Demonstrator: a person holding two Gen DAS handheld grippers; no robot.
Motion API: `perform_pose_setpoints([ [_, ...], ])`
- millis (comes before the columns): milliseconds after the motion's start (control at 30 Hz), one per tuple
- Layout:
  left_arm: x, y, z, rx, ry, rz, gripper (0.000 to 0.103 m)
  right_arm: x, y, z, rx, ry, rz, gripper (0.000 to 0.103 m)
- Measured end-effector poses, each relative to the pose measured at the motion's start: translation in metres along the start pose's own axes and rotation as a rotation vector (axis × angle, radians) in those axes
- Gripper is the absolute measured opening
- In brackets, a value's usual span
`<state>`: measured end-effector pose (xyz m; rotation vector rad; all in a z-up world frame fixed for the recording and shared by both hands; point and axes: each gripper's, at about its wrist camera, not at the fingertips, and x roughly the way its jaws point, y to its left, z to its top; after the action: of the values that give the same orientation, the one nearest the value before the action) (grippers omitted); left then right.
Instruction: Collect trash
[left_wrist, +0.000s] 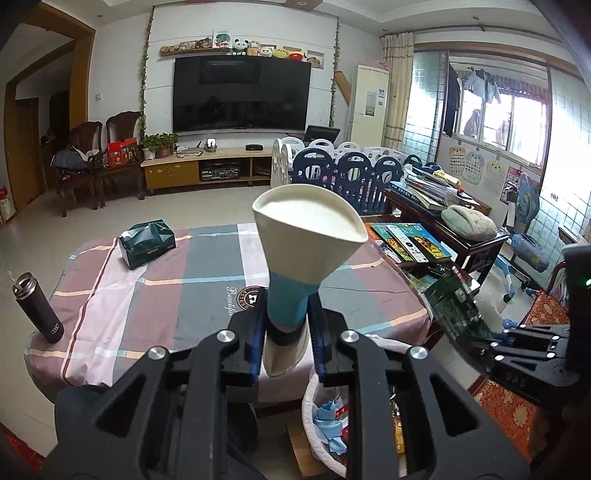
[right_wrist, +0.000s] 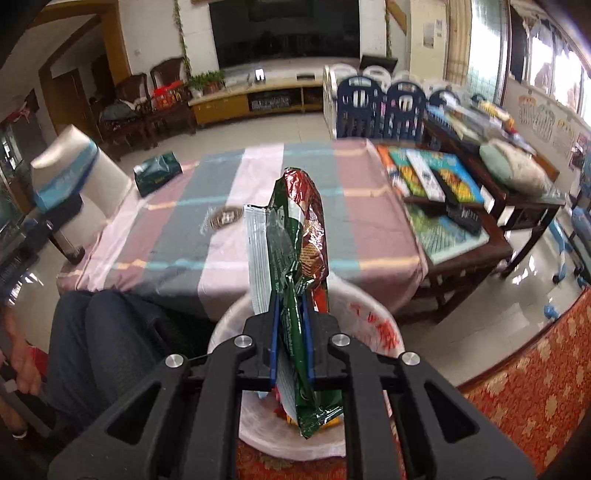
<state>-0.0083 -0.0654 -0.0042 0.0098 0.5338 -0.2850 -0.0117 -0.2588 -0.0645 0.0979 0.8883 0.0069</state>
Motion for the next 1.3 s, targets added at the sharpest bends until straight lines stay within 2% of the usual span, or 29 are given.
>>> perform_pose_setpoints([
  [167,0.005,-0.014,-0.004,0.037,0.015,-0.023,0.023,0.04,-0.012,-0.022,0.046,0.136,-0.012,0.014],
  [200,0.006,-0.017,-0.004,0.046,0.017,-0.029,0.023,0.046,-0.013,-0.025,0.055,0.161,-0.018,0.022],
  [233,0.007,-0.02,-0.005,0.052,0.02,-0.035,0.023,0.049,-0.015,-0.027,0.062,0.175,-0.025,0.04],
  [267,0.009,-0.022,-0.006,0.056,0.025,-0.044,0.023,0.049,-0.017,-0.028,0.074,0.178,-0.032,0.051],
  [300,0.011,-0.024,-0.007,0.058,0.033,-0.055,0.023,0.046,-0.019,-0.028,0.089,0.163,-0.036,0.07],
  [333,0.013,-0.025,-0.008,0.061,0.04,-0.062,0.023,0.041,-0.022,-0.028,0.105,0.141,-0.039,0.076],
  [433,0.02,-0.029,-0.012,0.068,0.062,-0.087,0.023,0.024,-0.033,-0.021,0.145,0.075,-0.053,0.076],
  [533,0.034,-0.035,-0.017,0.073,0.114,-0.159,0.023,0.0,-0.049,-0.013,0.209,-0.023,-0.073,0.076],
  [633,0.066,-0.054,-0.031,0.12,0.248,-0.304,0.025,-0.027,-0.067,-0.007,0.281,-0.123,-0.07,0.081],
  [733,0.091,-0.073,-0.048,0.158,0.326,-0.38,0.026,-0.046,-0.078,-0.001,0.327,-0.189,-0.062,0.083],
  [767,0.1,-0.08,-0.053,0.17,0.349,-0.396,0.029,-0.05,-0.08,0.0,0.331,-0.199,-0.057,0.083],
  [833,0.113,-0.085,-0.061,0.174,0.387,-0.425,0.052,-0.055,-0.079,0.002,0.328,-0.216,-0.048,0.083],
  [867,0.119,-0.087,-0.064,0.172,0.408,-0.422,0.076,-0.056,-0.076,0.002,0.323,-0.22,-0.046,0.083],
  [900,0.121,-0.085,-0.068,0.167,0.415,-0.4,0.082,-0.056,-0.074,0.002,0.315,-0.219,-0.043,0.087],
  [967,0.119,-0.074,-0.064,0.144,0.409,-0.331,0.086,-0.055,-0.067,0.003,0.292,-0.213,-0.041,0.091],
  [1000,0.115,-0.067,-0.062,0.132,0.405,-0.286,0.091,-0.054,-0.063,0.004,0.277,-0.206,-0.047,0.094],
  [1067,0.103,-0.05,-0.052,0.108,0.381,-0.158,0.094,-0.054,-0.052,0.005,0.244,-0.182,-0.064,0.097],
  [1167,0.069,-0.025,-0.033,0.084,0.298,0.016,0.099,-0.06,-0.033,0.004,0.203,-0.169,-0.08,0.099],
  [1300,0.022,-0.003,-0.013,0.053,0.181,0.124,0.099,-0.066,-0.01,0.007,0.154,-0.137,-0.119,0.099],
])
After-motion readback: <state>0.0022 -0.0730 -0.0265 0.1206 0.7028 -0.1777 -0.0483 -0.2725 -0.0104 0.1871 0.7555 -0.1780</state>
